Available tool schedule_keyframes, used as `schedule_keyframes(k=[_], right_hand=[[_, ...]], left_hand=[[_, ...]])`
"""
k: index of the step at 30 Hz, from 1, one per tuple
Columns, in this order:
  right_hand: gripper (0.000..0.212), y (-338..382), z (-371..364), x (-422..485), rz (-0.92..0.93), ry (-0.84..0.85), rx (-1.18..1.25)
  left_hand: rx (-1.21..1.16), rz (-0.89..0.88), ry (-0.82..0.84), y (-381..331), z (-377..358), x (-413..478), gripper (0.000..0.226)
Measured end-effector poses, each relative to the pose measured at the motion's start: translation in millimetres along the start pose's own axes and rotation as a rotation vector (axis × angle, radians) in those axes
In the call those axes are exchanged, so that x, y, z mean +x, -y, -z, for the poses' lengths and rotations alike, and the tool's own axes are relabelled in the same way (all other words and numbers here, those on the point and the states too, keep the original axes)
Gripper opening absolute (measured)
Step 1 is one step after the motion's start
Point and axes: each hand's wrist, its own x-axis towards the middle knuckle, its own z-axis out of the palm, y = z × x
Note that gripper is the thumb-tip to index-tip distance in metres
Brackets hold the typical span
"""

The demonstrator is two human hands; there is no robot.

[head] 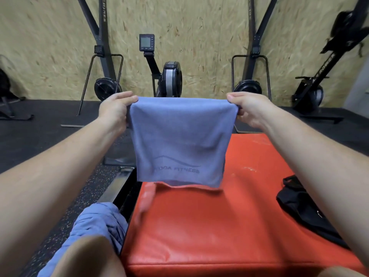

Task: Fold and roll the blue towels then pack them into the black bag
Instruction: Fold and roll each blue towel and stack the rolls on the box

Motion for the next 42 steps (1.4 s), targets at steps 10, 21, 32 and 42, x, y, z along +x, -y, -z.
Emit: schedule_keyframes(k=[10,21,32,42], right_hand=[[0.055,4.7,-6.3,-15.0,-0.108,0.135,0.249],[0.029,28.6,1.4,-47.2,0.107,0.041,-0.061],[0.015,44.4,22.0,-50.9,0.251,0.05,-0.63],[0.011,-11.3,14.3,8.3,0.287,-0.148,-0.68]], left_hand=[[0.039,0.079,0.083,-11.8,5.1,-13.8,0.053],[-0.092,-0.099,0.076,-30.2,26.4,-39.9,0.026],[0.711,-0.469,0.073,-50.1,18.1,-44.8,0.005],[0.807,-0.365,0.051,-5.2,-15.9,-1.2,0.012]])
